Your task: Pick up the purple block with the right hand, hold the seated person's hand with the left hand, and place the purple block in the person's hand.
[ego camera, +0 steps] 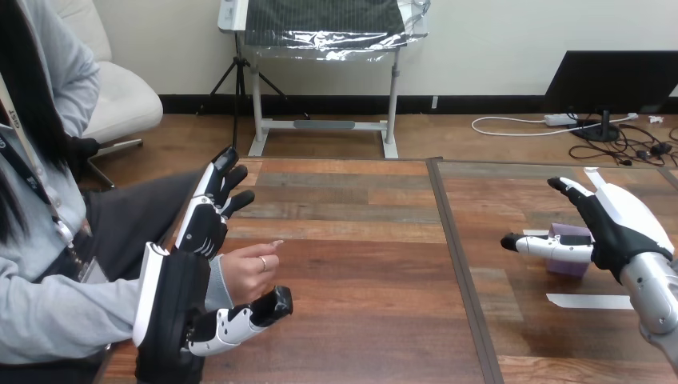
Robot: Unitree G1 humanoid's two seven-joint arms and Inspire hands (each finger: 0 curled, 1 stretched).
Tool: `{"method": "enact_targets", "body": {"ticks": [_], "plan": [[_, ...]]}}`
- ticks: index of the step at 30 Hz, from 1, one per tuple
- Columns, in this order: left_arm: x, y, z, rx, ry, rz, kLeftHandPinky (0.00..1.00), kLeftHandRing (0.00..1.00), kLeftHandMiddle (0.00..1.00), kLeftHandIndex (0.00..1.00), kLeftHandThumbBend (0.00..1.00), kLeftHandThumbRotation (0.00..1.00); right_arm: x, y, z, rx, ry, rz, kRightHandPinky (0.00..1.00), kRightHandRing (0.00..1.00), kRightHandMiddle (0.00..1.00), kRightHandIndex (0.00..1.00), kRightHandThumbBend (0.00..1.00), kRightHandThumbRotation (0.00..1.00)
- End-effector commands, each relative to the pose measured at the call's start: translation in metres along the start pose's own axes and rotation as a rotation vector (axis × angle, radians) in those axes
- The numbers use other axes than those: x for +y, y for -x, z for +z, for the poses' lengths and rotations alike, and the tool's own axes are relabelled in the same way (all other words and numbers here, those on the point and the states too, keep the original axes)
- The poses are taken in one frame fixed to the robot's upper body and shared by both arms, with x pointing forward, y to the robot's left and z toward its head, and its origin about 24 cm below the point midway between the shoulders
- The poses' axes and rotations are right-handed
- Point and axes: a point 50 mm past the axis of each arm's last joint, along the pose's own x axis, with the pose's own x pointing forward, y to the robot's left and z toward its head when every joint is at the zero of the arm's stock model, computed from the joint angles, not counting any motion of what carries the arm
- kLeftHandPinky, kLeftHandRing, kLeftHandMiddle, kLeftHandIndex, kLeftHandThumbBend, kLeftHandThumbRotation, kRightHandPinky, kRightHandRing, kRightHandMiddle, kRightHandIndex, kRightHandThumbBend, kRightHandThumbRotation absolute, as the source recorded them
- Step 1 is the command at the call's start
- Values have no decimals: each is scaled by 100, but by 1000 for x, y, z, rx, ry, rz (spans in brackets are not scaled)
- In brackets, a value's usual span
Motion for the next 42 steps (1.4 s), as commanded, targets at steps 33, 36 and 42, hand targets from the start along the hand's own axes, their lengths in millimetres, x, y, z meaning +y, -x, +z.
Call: {"method": "enact_targets", "body": {"ticks": [33, 36, 42], "plan": [[10, -6, 11, -82, 1, -1, 85, 93, 97, 93, 100, 64, -29, -4, -5, 33, 32, -23, 87, 94, 94, 93, 100, 53], [10, -5, 11, -82, 3, 1, 85, 93, 97, 93, 100, 64, -28, -3, -6, 38, 36, -23, 87, 94, 94, 93, 100, 52], [12, -5, 12, -83, -1, 3, 85, 93, 97, 93, 100, 63, -27, -3, -8, 54, 36, -21, 87, 94, 94, 93, 100, 51]]}}
